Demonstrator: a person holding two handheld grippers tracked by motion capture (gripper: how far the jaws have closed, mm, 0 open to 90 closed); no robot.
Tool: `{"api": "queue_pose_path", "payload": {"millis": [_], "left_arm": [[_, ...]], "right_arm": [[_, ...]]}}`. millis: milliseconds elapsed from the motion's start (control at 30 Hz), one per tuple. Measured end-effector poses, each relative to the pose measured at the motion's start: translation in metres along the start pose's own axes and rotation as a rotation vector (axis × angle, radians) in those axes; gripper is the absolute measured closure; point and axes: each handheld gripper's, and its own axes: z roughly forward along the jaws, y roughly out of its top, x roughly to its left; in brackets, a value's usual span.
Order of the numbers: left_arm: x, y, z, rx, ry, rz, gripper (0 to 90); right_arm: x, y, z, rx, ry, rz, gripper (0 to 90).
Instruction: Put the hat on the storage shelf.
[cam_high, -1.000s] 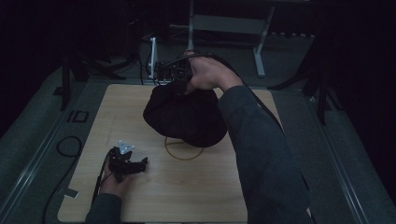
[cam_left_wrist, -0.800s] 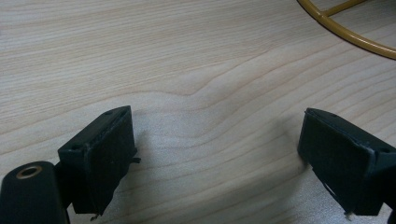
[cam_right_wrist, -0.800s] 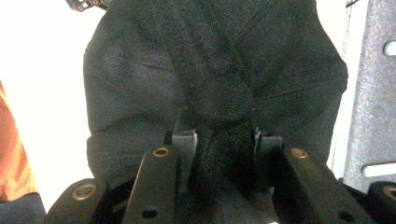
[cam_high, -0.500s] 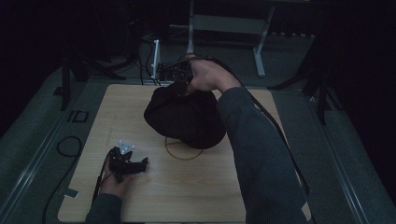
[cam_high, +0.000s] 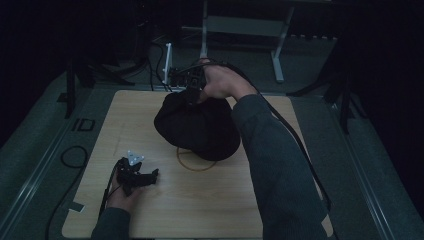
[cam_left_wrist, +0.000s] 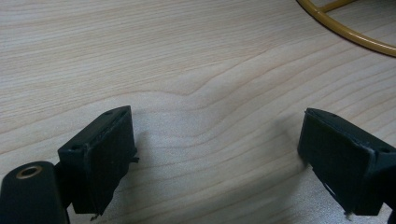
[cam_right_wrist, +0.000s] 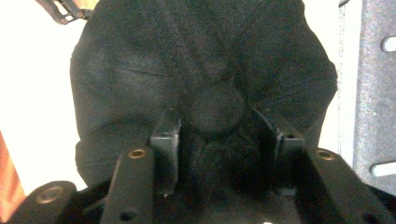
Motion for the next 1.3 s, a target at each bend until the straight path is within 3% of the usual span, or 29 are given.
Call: {"api": "queue_pose_path", "payload": {"millis": [300, 433, 500, 533, 567, 600, 733, 867, 1000, 1100, 1200, 1300], "left_arm": [[0.0, 0.0, 0.0, 0.001, 0.0, 0.0, 10.8], [0.0, 0.0, 0.0, 0.0, -0.001, -0.001, 10.8], [0.0, 0.0, 0.0, 0.0, 0.0, 0.0, 10.8], [0.0, 0.0, 0.0, 0.001, 0.0, 0.0, 10.8], [0.0, 0.0, 0.0, 0.001, 0.0, 0.0, 10.8], [0.0, 0.0, 0.0, 0.0, 0.0, -0.001, 10.8], [0.0, 0.0, 0.0, 0.0, 0.0, -0.001, 10.8], [0.0, 0.0, 0.0, 0.0, 0.0, -0.001, 10.8], [0.0, 0.0, 0.0, 0.001, 0.001, 0.0, 10.8], [0.0, 0.0, 0.0, 0.0, 0.001, 0.001, 10.8], [0.0, 0.0, 0.0, 0.001, -0.001, 0.001, 10.8], [0.0, 0.0, 0.0, 0.0, -0.001, -0.001, 10.8]], "right_arm": [[-0.003, -0.004, -0.002, -0.01, -0.029, 0.032, 31.4], [-0.004, -0.005, -0.005, -0.023, -0.052, 0.042, 29.5], [-0.005, -0.006, -0.007, -0.021, -0.029, 0.044, 37.6], [-0.005, -0.007, -0.007, -0.02, -0.023, 0.041, 37.3], [-0.005, -0.007, -0.007, -0.021, -0.023, 0.048, 42.7], [-0.006, -0.007, -0.008, -0.017, 0.004, 0.048, 55.5], [-0.006, -0.008, -0.008, -0.01, 0.018, 0.027, 63.9], [-0.006, -0.009, -0.016, -0.021, -0.009, 0.013, 65.7], [-0.009, -0.012, -0.027, -0.063, -0.028, 0.029, 65.9], [-0.012, -0.012, -0.027, -0.074, -0.051, 0.043, 64.4], [-0.015, -0.01, -0.016, -0.062, -0.101, 0.079, 56.1], [-0.02, -0.009, -0.009, -0.083, -0.162, 0.119, 44.1]]}}
